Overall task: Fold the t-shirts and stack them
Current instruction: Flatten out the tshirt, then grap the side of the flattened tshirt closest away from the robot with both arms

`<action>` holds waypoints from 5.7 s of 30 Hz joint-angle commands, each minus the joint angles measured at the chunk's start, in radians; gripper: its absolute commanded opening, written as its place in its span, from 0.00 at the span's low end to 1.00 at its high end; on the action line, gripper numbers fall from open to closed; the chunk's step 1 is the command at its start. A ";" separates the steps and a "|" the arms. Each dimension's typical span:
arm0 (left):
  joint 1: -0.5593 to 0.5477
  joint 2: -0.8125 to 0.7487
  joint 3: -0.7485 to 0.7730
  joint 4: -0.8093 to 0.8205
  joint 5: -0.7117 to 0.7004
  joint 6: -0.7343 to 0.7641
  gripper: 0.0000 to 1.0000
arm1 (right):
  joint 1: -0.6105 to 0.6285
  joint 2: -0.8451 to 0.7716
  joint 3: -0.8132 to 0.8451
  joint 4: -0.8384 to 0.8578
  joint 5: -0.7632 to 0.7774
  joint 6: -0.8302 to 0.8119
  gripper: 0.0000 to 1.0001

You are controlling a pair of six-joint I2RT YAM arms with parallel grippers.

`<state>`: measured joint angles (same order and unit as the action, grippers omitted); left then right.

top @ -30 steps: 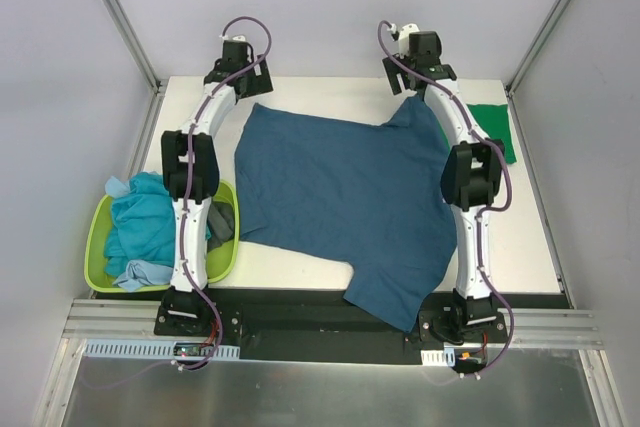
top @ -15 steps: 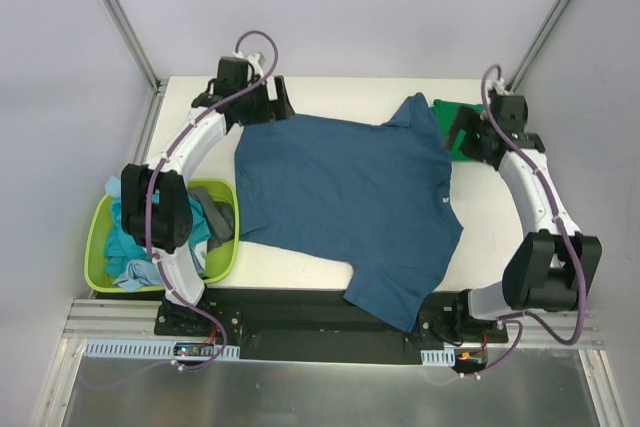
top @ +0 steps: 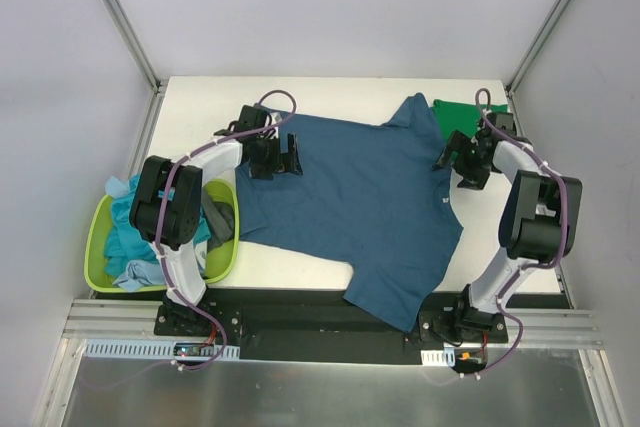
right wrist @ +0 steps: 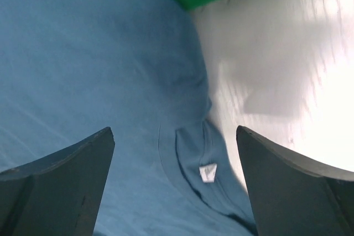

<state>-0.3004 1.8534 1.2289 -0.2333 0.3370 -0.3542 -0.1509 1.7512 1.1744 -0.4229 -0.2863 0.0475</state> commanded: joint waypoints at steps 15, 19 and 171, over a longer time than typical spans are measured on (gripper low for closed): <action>0.030 0.061 -0.031 0.034 -0.131 -0.017 0.99 | -0.004 0.142 0.119 -0.063 -0.091 -0.040 0.19; 0.038 0.064 -0.028 0.011 -0.185 -0.023 0.99 | 0.005 0.107 0.227 -0.248 0.109 -0.093 0.12; -0.339 -0.473 -0.292 -0.327 -0.722 -0.233 0.00 | 1.085 -0.510 -0.542 -0.507 0.155 0.183 0.62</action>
<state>-0.6521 1.4117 0.9379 -0.5579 -0.3595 -0.5846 0.9264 1.2018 0.6559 -0.9222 -0.0467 0.2131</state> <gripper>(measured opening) 0.005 0.641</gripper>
